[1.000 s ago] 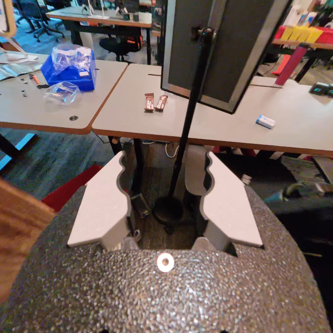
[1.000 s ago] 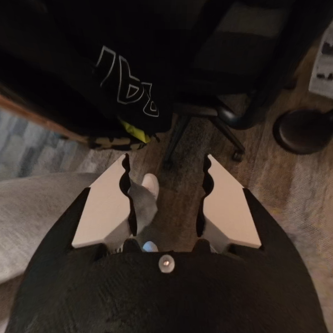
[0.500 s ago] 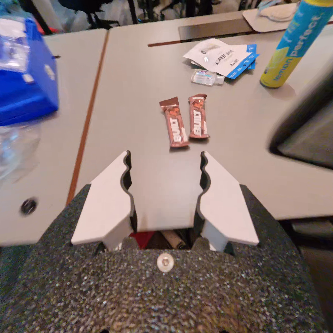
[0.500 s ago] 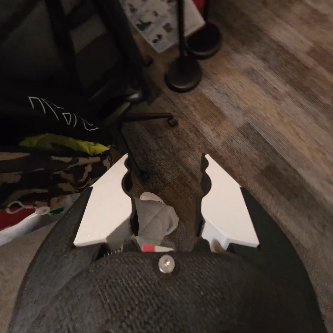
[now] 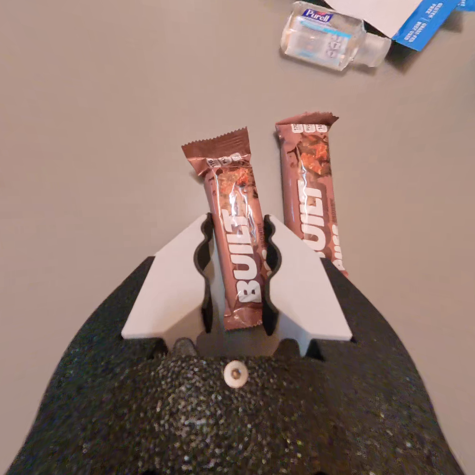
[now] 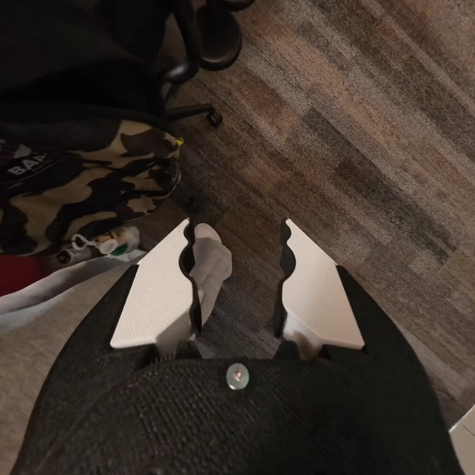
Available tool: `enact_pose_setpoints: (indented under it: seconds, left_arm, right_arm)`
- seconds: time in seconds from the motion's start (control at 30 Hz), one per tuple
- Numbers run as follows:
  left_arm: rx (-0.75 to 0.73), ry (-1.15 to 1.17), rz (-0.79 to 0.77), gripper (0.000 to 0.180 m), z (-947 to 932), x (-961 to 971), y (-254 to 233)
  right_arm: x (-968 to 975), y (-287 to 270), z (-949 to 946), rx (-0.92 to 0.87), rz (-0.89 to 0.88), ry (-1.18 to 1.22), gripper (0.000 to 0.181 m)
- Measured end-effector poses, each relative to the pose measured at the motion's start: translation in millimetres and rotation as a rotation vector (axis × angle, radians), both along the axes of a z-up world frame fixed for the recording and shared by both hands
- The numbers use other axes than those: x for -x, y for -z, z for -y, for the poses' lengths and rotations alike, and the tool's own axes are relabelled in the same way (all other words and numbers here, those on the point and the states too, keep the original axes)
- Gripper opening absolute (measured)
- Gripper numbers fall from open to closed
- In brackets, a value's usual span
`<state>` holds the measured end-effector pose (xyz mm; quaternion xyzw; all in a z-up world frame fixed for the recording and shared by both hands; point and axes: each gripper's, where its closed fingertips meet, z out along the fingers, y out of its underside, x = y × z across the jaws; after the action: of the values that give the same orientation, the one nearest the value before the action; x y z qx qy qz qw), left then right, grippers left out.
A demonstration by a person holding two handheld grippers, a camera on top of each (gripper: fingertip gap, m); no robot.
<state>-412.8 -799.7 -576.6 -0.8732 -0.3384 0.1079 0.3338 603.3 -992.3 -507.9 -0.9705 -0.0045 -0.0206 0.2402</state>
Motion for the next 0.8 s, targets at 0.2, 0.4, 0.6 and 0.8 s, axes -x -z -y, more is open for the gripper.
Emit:
enact_pose_setpoints:
  seconds: [0.2,0.4,0.6,0.8]
  left_arm:
    - [-0.198,0.053,-0.004,0.037,-35.5,-3.3,-50.0]
    - [-0.079,0.123,-0.033,0.037,-56.5,-17.8,-32.4]
    - [0.043,0.113,-0.051,0.058,-52.1,-20.7,-14.0]
    - [0.025,0.136,-0.019,0.046,-50.7,-25.4,2.3]
  right_arm:
    - [21.8,-7.0,2.2,0.014,0.026,-0.017,0.061]
    - [30.7,-12.7,-2.6,-0.001,0.036,0.001,0.057]
    - [29.8,-14.0,0.4,0.003,0.051,0.022,0.056]
    - [25.1,-16.9,-2.3,-0.020,0.060,0.039,0.053]
